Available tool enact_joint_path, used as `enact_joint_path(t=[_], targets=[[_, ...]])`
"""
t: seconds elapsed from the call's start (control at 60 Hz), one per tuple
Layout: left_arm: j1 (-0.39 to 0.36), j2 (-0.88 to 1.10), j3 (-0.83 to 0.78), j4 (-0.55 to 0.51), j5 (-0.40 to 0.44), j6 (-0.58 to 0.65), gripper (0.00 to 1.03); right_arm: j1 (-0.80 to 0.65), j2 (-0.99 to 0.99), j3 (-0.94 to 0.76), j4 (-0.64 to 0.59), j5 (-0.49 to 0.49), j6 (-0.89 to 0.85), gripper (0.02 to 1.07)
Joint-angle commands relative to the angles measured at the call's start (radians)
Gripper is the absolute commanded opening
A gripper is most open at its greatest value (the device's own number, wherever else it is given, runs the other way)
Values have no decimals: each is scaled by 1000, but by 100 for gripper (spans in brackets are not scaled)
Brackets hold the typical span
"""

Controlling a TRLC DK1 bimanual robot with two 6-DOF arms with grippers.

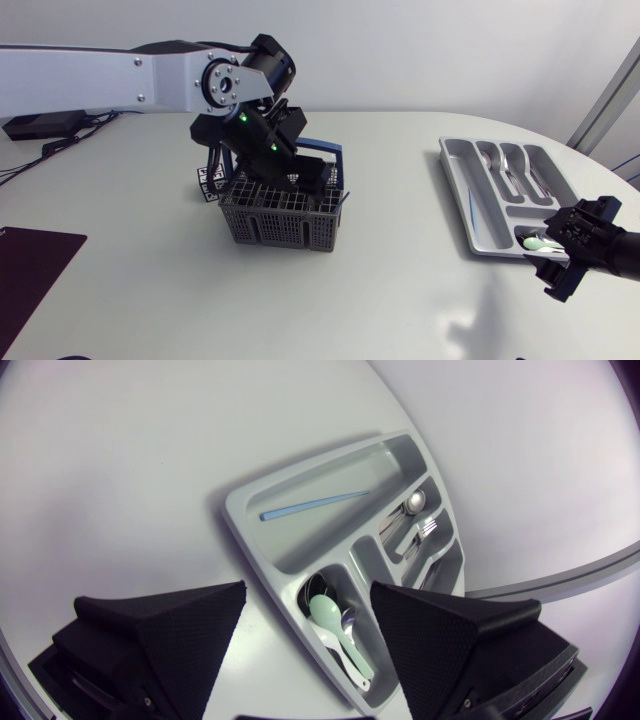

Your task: Transfer all utensils from the basket to the drawer tray.

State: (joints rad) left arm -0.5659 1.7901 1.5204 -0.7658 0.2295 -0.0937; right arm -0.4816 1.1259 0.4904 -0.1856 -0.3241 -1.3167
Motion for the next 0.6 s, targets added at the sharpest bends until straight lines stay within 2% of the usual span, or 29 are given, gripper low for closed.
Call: enact_joint_path(t=[0.0,0.283,0.467,0.583], targets=[[-5,37,41,-10,-4,-37,77,17,-18,-27,-14,7,25,92],[-17,74,77,-10,-4,-47,47,38,-34,-36,-23,11,31,92],[-22,89,95,-10,-4,-51,41,49,-41,-46,-28,11,31,92],[-23,95,100,-13,-4,-52,29,51,-51,-52,-28,11,30,92]])
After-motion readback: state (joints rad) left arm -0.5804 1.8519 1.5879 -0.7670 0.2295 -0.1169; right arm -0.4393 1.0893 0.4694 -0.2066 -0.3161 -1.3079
